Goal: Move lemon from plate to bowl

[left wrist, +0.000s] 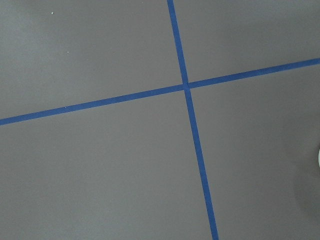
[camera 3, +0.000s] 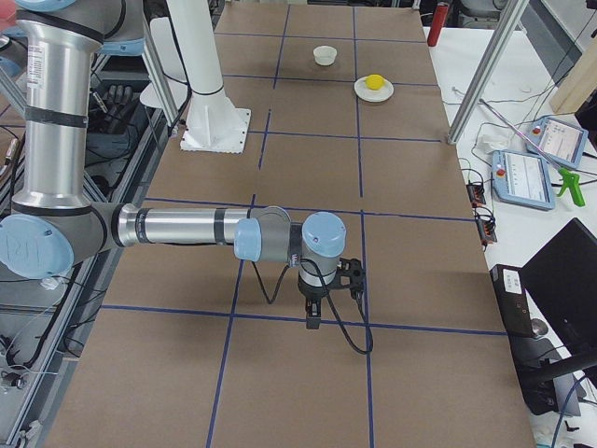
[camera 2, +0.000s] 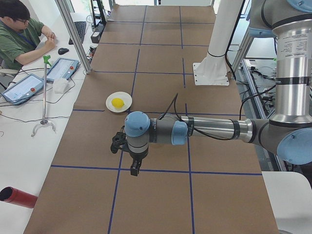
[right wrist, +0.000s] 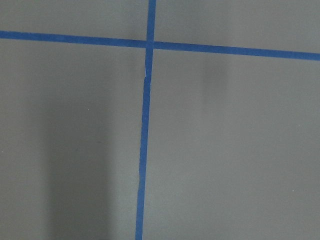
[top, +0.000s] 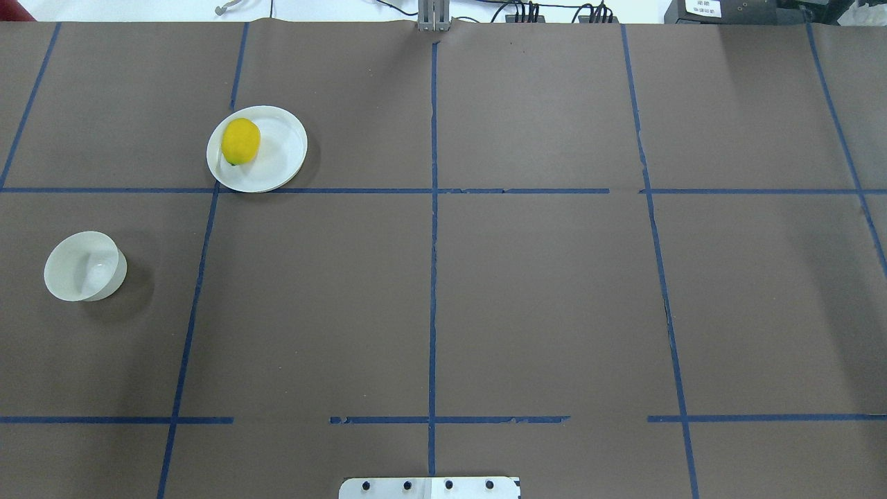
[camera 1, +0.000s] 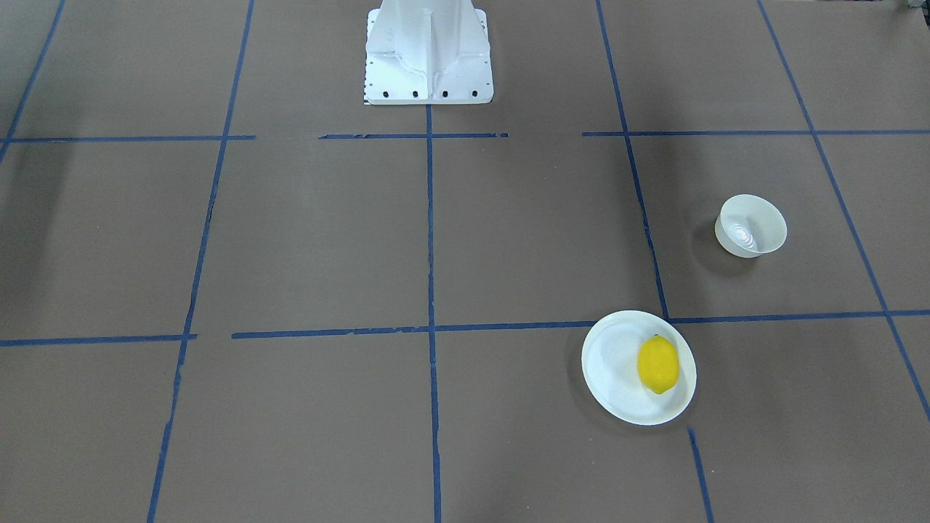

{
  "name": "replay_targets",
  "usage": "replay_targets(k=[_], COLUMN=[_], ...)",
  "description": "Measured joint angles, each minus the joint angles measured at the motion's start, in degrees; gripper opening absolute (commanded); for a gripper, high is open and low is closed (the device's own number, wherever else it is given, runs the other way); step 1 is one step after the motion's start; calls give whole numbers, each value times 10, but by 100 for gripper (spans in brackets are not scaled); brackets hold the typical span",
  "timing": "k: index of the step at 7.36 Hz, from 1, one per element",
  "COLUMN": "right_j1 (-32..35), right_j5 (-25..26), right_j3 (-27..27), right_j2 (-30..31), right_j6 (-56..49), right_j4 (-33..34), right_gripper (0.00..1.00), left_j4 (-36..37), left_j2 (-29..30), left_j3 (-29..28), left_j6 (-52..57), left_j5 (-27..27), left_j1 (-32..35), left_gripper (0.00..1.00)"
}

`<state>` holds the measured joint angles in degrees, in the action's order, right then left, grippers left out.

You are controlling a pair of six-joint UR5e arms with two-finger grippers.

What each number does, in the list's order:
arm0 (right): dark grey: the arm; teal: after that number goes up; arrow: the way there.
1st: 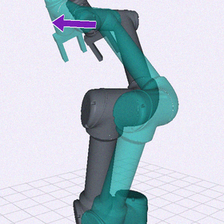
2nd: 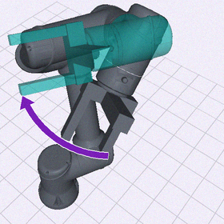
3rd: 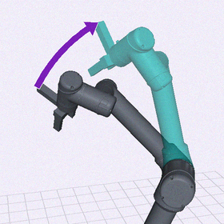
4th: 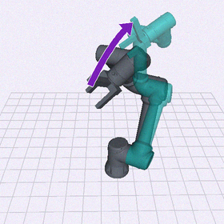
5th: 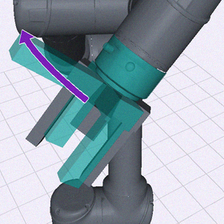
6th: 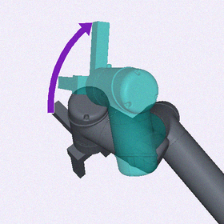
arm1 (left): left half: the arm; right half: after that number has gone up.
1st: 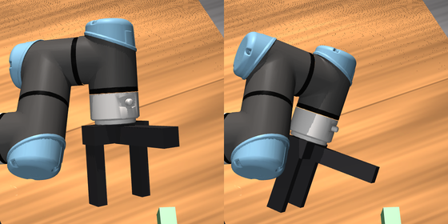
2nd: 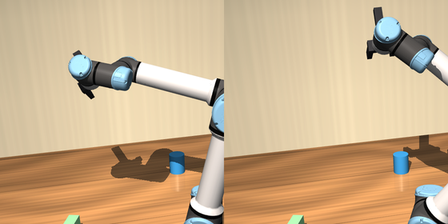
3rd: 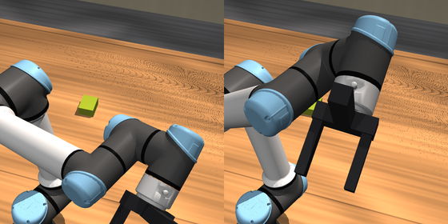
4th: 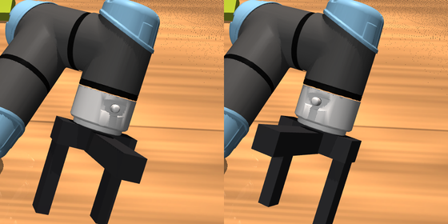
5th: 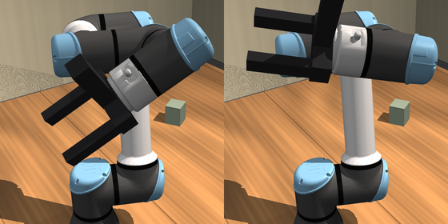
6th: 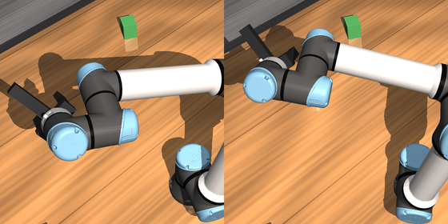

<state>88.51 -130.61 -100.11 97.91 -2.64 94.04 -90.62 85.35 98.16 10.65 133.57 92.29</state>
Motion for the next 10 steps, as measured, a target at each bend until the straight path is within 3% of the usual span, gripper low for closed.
replay_targets(k=[3,5,7,10], right_j1=[0,0,0,0], right_j5=[0,0,0,0], right_j3=[0,0,0,0], right_j2=[0,0,0,0], right_j6=[0,0,0,0], right_j4=[0,0,0,0], right_gripper=[100,100,100,100], left_j4=[-95,-107,-113,-133], left_j2=[42,128,242,342], left_j3=[-5,-27,-100,-167], left_j6=[-133,-259,-392,-517], left_j5=[11,11,3,-44], left_j1=[-72,-161,-241,-305], left_gripper=[100,100,100,100])
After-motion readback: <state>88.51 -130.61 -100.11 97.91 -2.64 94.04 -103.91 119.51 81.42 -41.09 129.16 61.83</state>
